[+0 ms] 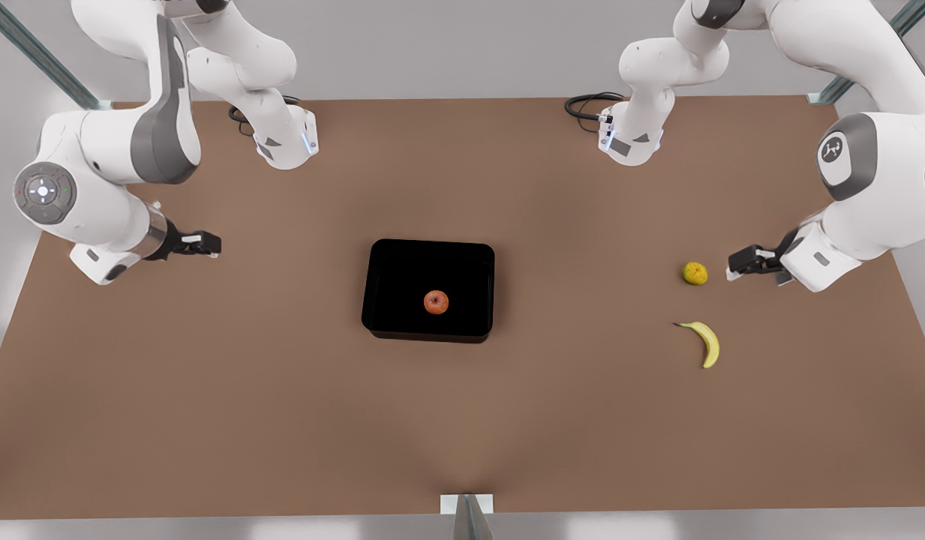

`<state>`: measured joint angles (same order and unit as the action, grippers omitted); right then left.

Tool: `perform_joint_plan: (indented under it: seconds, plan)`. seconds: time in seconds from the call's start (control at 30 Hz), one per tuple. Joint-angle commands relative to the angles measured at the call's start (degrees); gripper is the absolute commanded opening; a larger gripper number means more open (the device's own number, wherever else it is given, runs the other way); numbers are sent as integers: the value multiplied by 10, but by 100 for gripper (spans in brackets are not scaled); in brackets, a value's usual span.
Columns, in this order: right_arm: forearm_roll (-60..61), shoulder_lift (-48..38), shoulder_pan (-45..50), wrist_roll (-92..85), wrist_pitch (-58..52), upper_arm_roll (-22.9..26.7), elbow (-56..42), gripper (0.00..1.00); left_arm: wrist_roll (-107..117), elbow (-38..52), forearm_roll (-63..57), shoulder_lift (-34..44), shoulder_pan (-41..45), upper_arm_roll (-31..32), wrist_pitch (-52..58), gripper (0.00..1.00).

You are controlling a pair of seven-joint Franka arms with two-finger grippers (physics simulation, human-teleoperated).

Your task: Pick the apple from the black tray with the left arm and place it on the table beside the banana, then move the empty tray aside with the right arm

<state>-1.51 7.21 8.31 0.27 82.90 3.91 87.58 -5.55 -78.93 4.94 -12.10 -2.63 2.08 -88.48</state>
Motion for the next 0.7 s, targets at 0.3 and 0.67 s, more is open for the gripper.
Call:
perform_joint_plan:
  seconds: [0.3,0.67]
  plan:
    - [-1,6,6,-6,19,0,-7,100,193,-2,-92,-19,332,68,-27,100]
    - [3,6,-37,-19,17,5,-24,100,803,-15,-120,-209,519,66,-251,100]
